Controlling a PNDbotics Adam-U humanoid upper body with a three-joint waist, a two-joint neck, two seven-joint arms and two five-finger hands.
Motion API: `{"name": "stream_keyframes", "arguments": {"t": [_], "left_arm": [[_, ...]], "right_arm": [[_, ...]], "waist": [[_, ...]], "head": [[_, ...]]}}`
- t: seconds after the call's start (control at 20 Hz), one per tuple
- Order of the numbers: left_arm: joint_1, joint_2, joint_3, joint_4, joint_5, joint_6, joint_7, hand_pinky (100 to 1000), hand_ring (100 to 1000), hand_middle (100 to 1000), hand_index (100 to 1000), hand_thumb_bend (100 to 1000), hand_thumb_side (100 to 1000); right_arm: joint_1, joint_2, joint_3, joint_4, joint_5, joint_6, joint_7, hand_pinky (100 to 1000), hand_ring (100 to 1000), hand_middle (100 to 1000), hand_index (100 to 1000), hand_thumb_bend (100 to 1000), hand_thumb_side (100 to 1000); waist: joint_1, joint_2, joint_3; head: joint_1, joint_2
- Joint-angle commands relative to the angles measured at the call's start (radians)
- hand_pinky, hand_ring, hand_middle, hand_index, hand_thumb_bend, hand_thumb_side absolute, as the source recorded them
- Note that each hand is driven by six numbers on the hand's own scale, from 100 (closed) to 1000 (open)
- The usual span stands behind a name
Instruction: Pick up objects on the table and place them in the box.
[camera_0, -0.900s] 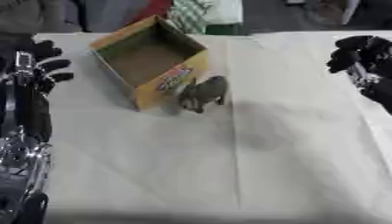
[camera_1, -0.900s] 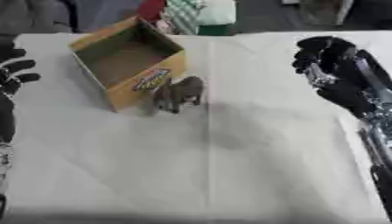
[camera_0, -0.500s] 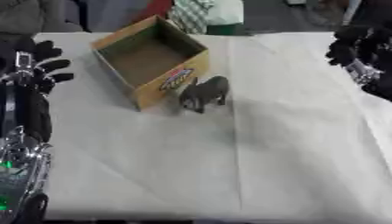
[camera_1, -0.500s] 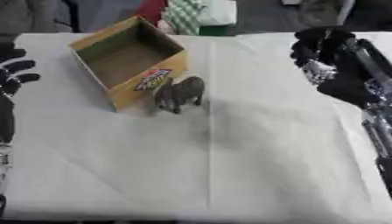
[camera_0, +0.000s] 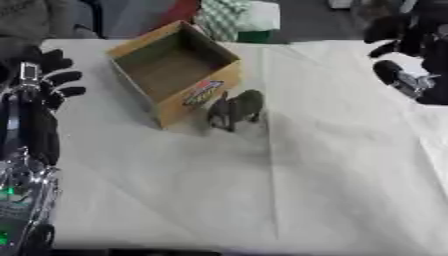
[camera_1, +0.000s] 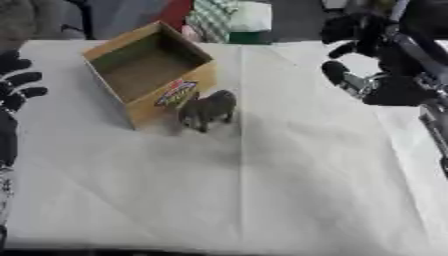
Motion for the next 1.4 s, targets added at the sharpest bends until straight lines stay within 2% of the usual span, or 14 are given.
{"name": "stream_keyframes", "arguments": {"t": [0.05,0.25,0.6,0.9,1.05,1.4], "left_arm": [[-0.015,0.016,-0.005,-0.015,-0.002,0.000,-0.007,634,678,663,764,214,860],[-0.016,0.015,-0.008,-0.015,-0.001,0.001,-0.011,634,678,663,764,215,860],[-0.019,0.012,-0.015,-0.015,0.002,0.003,-0.018,633,679,663,765,215,860],[-0.023,0.008,-0.022,-0.016,0.004,0.003,-0.025,634,679,663,765,215,860],[-0.024,0.007,-0.023,-0.016,0.005,0.003,-0.027,634,679,663,765,215,860],[-0.035,0.001,-0.034,-0.017,0.009,0.005,-0.039,635,680,664,766,213,862]], "right_arm": [[-0.060,-0.046,0.023,0.050,-0.002,-0.032,0.055,787,859,815,888,451,389],[-0.154,-0.042,0.075,0.139,0.033,-0.080,0.132,810,873,824,907,539,382],[-0.288,0.016,0.146,0.285,0.144,-0.154,0.210,826,880,831,914,557,393],[-0.368,0.091,0.171,0.413,0.241,-0.206,0.225,829,879,828,911,553,395],[-0.381,0.107,0.174,0.448,0.265,-0.230,0.221,829,879,828,911,553,395],[-0.432,0.200,0.180,0.577,0.357,-0.254,0.231,831,877,824,909,553,407]], "waist": [[-0.001,-0.015,0.002],[-0.001,-0.016,0.009],[-0.001,-0.017,0.022],[-0.002,-0.016,0.037],[-0.003,-0.016,0.039],[-0.001,-0.009,0.068]], "head": [[-0.004,-0.011],[-0.011,-0.011],[-0.025,-0.011],[-0.043,-0.009],[-0.046,-0.008],[-0.069,-0.006]]}}
